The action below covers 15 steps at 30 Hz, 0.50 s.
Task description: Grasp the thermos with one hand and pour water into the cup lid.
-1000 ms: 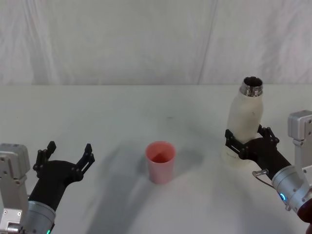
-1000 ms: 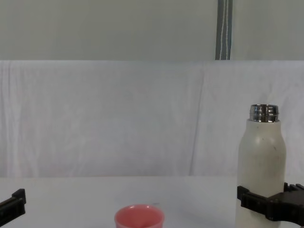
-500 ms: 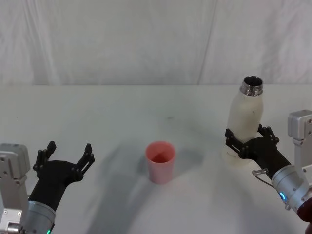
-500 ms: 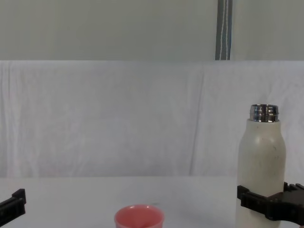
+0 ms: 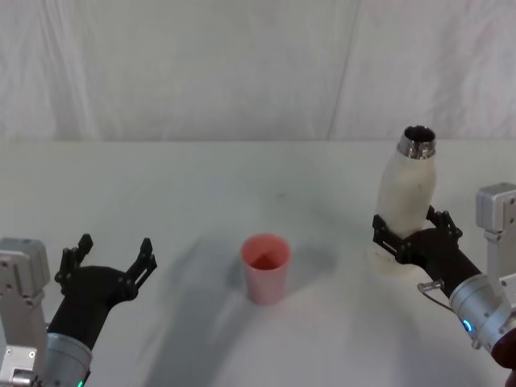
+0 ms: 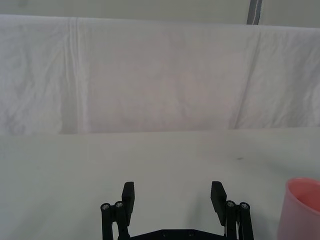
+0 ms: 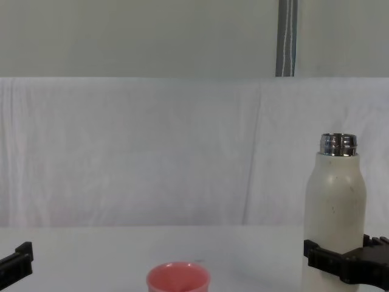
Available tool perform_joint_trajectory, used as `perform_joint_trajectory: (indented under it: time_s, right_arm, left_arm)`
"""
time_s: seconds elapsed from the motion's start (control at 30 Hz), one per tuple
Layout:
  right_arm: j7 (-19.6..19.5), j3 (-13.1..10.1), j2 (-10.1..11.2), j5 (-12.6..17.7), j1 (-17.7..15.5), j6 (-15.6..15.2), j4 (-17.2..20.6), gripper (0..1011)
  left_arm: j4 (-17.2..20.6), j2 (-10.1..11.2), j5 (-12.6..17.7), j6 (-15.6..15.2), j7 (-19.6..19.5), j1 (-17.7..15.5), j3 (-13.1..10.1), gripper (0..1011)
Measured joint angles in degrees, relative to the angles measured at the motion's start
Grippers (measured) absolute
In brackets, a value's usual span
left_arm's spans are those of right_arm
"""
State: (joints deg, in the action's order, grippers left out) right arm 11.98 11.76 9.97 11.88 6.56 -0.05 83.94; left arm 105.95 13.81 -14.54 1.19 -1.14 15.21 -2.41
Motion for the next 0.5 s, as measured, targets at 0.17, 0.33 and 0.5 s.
perform_joint_trajectory:
  time_s: [0.17,0.33,0.5]
  right_arm:
    - [0.0,0.0,0.0,0.0,0.0,0.0,0.0,1001]
    - [0.0,0.0,0.0,0.0,0.0,0.0,0.0,1001]
    - [0.0,0.0,0.0,0.0,0.0,0.0,0.1,1001]
  left_arm:
    - [0.0,0.0,0.0,0.0,0.0,0.0,0.0,1001]
    - [0.0,0.0,0.0,0.0,0.0,0.0,0.0,1001]
    - [0.0,0.0,0.0,0.0,0.0,0.0,0.0,1001]
